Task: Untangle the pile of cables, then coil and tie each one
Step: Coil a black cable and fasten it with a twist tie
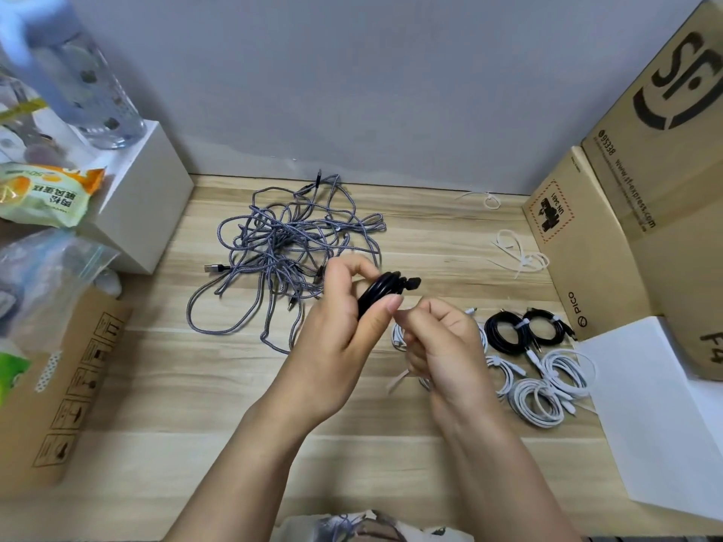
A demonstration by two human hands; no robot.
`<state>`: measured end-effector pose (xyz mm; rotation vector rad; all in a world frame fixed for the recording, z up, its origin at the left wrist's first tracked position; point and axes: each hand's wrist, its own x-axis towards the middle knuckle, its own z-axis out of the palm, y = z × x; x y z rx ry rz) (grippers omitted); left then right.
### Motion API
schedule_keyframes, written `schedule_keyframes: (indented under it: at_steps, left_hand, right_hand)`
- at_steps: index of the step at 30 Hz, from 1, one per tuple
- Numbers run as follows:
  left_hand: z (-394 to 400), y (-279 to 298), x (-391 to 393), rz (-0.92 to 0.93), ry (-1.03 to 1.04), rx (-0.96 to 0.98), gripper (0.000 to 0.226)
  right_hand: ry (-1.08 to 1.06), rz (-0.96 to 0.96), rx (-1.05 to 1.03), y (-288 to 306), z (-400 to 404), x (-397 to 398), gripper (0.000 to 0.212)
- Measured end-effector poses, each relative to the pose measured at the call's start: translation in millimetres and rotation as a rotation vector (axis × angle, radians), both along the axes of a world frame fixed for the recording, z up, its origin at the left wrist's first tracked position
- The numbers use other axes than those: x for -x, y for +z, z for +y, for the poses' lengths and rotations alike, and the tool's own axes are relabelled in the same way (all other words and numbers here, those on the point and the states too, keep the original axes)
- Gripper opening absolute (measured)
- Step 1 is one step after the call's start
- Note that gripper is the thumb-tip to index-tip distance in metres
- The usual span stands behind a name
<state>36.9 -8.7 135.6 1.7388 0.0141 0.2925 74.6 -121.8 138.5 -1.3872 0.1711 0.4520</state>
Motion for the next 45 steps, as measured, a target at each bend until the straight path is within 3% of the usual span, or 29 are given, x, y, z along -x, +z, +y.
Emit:
schedule_keyframes:
  at_steps: [5, 8, 12, 17, 19, 27, 31, 34, 36, 38, 42, 45]
  left_hand:
    - [-0.6, -4.8, -0.8, 0.018, -0.011, -0.109, 0.018]
    - [0.7, -4.8, -1.4, 0.025, -0.011, -0.105, 0.016]
    - [2.4, -2.9, -2.1, 0.035, -0.017, -0.088, 0.016]
    - [0.2, -3.1, -3.6, 0.115, -0.1, 0.263, 0.018]
    - [1.1, -3.8, -5.4, 0.135, -0.095, 0.304, 0.021]
    - [6.2, -2.3, -6.9, 0.161, 0.083, -0.093, 0.029]
    - [9.4, -6.2, -6.4, 0.185, 0.045, 0.01, 0.031]
    - [10.7, -6.0, -5.3, 0.178, 0.077, -0.003, 0.027]
    - [12.4, -7.4, -6.0, 0.197, 0.103, 0.017, 0.028]
    - [14.0, -9.4, -6.4, 0.215, 0.077, 0.08, 0.029]
    - [12.9, -11.6, -6.8, 0.226, 0.006, 0.261, 0.031]
    - [10.0, -10.4, -7.3, 0.253, 0.025, 0.287, 0.035]
  right_hand:
    - [-0.003, -0.085, 0.049, 1.3, 0.7, -0.3, 0.047]
    - [0.018, -0.113, 0.022, 2.4, 0.7, 0.5, 0.034]
    - [0.062, -0.14, -0.035, 5.1, 0.2, 2.0, 0.031]
    - [0.101, -0.141, -0.167, 5.8, 1.2, 3.1, 0.022]
    - [0.132, -0.132, -0.194, 2.1, 2.1, 3.7, 0.018]
    - [0.205, -0.195, -0.114, 4.2, 1.7, 8.6, 0.02]
    - [0.227, -0.212, -0.091, 1.7, 1.7, 9.0, 0.021]
    - [0.299, -0.191, -0.082, 2.4, -1.5, 9.0, 0.009]
    - [0.362, -0.18, -0.144, 5.0, -5.3, 8.7, 0.016]
    - [0.425, -0.189, -0.253, 9.1, -8.4, 8.2, 0.009]
    - [0.464, -0.221, -0.417, 15.6, -10.0, 8.4, 0.043]
    - [0.382, -0.338, -0.319, 16.6, -5.9, 11.8, 0.034]
